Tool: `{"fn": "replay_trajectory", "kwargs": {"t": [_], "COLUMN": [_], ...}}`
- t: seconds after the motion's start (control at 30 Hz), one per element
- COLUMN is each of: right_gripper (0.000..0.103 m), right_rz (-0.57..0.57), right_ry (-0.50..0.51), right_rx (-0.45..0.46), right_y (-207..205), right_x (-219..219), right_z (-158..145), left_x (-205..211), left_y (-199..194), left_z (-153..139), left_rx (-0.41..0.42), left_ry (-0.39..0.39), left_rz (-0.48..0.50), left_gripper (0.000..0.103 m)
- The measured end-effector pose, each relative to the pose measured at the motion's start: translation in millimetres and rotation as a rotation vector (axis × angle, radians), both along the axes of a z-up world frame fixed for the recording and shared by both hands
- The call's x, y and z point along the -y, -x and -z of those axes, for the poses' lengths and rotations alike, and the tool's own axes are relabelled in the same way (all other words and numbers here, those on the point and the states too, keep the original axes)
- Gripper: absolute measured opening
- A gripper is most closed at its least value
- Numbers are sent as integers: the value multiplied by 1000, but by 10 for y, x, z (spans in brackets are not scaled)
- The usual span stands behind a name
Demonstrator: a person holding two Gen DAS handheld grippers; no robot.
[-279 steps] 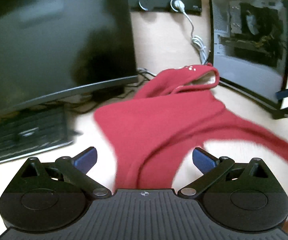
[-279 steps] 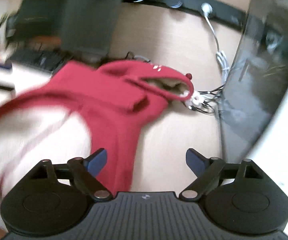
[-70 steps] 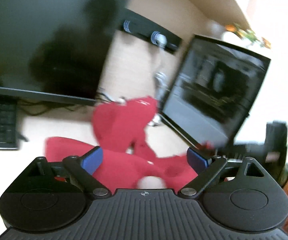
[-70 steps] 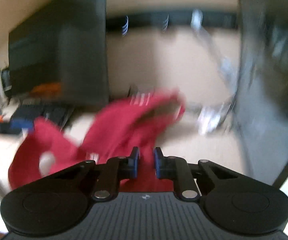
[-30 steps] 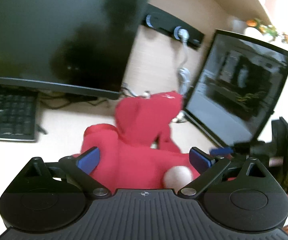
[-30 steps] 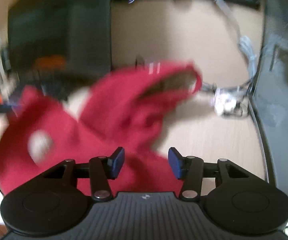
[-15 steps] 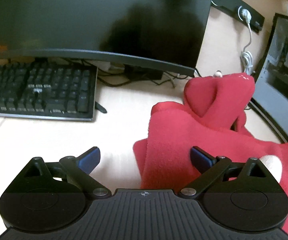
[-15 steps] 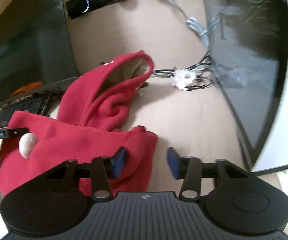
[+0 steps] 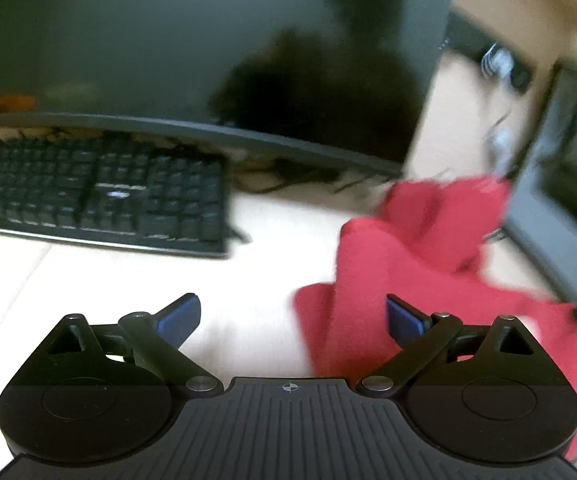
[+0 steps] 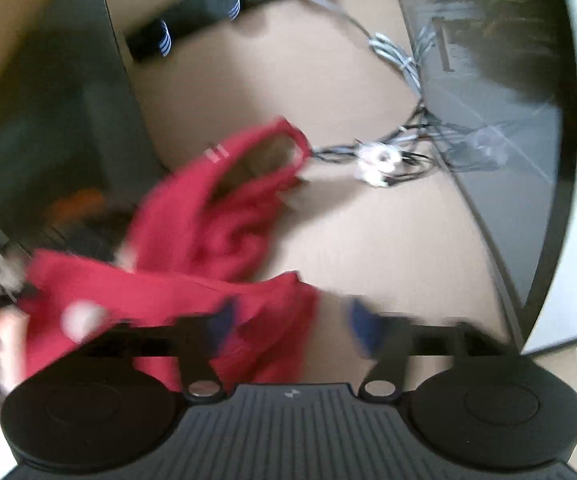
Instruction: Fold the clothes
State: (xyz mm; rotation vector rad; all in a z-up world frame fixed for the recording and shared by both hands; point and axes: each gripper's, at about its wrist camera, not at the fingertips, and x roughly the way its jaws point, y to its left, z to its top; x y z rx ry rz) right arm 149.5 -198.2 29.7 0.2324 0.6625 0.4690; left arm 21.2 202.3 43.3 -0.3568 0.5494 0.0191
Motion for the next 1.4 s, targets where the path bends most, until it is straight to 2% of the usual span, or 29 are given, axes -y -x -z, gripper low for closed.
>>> {"fn": "replay_trajectory", "kwargs": {"t": [0.03, 0.1, 0.13, 0.2, 0.23, 0.27, 0.33, 0.4, 0.5, 0.6, 0.7, 0.73, 0.77, 0.8, 0.83, 0.87, 0.9, 0.97, 1.03, 1.1, 1.2, 1.27, 1.33, 1.4], "right_gripper": [93, 94, 94, 91, 86, 73, 68, 57, 56, 56, 55, 53, 45, 36, 33, 31, 27, 17, 15, 14, 14, 14, 15, 25], "right_rz": [-16, -46, -59, -78, -86, -94, -118, -159, -183, -176, -138, -131, -123, -116, -109, -102, -95, -88, -89, -85, -63, -61, -63, -55], "right_ry": [-49, -138, -134, -94, -68, -42, 38, 102, 158, 186, 171, 175, 180, 184, 189, 193, 197, 202, 214, 234, 252, 267, 299, 320], "right_rx": [-4, -14, -33, -53, -59, -64, -33, -10, -12, 11, 45, 48, 52, 55, 59, 63, 66, 107, 190, 277, 337, 290, 193, 99], "right_y": [40, 111, 96, 63, 54, 46, 98, 220, 350, 404, 364, 354, 343, 333, 322, 312, 301, 287, 249, 176, -50, -299, -533, -717], "right_x": [29, 70, -14, -196, -288, -380, -515, -518, -352, -262, -247, -268, -289, -310, -331, -352, -373, -401, -424, -447, -470, -470, -490, -505], "right_z": [-15, -34, 20, 134, 185, 237, 265, 243, 241, 167, 95, 104, 114, 123, 133, 143, 152, 68, -143, -367, -508, -355, -73, 211], "left_x": [-12, 23, 59, 171, 239, 319, 478, 638, 842, 832, 777, 754, 739, 728, 732, 746, 760, 769, 708, 625, 586, 547, 449, 355], "left_y": [20, 3, -27, -138, -145, -109, -35, 38, 171, 343, 414, 388, 344, 297, 249, 207, 166, 114, 77, 22, -155, -293, -427, -528], "left_z": [-12, 3, 28, 140, 173, 176, 183, 189, 197, 177, 61, 25, 10, 14, 41, 77, 113, 131, 38, -133, -286, -240, -12, 213], "left_rx": [3, -17, -32, -72, -82, -85, -91, -97, -106, -111, -55, -36, -30, -38, -53, -67, -82, -83, -55, -5, 47, 37, -40, -105], "left_ry": [43, 79, 79, 68, 68, 61, 47, 33, 28, 55, 11, 7, 4, -3, -10, -16, -23, -32, -42, -79, -186, -230, -192, -152], "left_rz": [47, 120, 146, 171, 187, 208, 250, 293, 357, 350, 257, 229, 210, 197, 187, 178, 169, 146, 125, 115, 103, 93, 85, 77], "left_gripper": [99, 99, 100, 100, 99, 99, 99, 99, 99, 99, 98, 93, 86, 68, 58, 54, 42, 35, 19, 18, 19, 26, 36, 47]}}
